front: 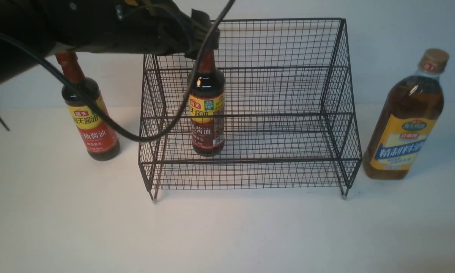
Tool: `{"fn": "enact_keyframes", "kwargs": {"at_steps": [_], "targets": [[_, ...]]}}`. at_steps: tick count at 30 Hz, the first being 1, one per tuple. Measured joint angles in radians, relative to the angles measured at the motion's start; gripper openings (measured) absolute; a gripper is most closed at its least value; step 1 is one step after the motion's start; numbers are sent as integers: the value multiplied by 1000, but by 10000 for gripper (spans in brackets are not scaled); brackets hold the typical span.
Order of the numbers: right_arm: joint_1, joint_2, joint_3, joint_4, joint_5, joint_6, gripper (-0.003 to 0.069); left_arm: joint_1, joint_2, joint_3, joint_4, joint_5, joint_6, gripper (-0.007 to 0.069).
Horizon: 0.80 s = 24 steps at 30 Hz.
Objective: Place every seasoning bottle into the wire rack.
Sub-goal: Use the left arm to put the condiment bottle back on the shelf, then use the left arm to grab the condiment bottle closest to it
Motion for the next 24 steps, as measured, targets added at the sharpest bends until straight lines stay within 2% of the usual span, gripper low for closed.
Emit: {"fn": "enact_keyframes", "kwargs": {"at_steps": [3,4,5,6,7,9,10,12,15,18,23,24], "targets": [[0,0,0,0,0,0,-15,54,-44,0,11,31,-2,323],[0,0,0,0,0,0,-15,99,-76,0,19,53,-9,263],[0,0,0,0,0,0,-15,106,-80,0,19,60,-12,240],[0,0,0,0,0,0,-15,176,-115,0,25,92,-23,140],[0,0,0,0,0,0,-15,219,-135,0,27,109,-28,83],[0,0,0,0,0,0,-15,296,-169,0,29,127,-42,22],[0,0,0,0,0,0,-15,305,-172,0,29,128,-46,19],[0,0,0,0,0,0,-15,405,-201,0,31,132,-69,-1],[0,0,0,0,0,0,-15,479,-250,30,32,102,-78,-5],[0,0,0,0,0,0,-15,509,-316,121,31,-15,-67,-5],[0,0,0,0,0,0,-15,511,-441,462,-14,-400,-74,-5],[0,0,0,0,0,0,-15,511,-441,473,-14,-414,-78,-5]]}}
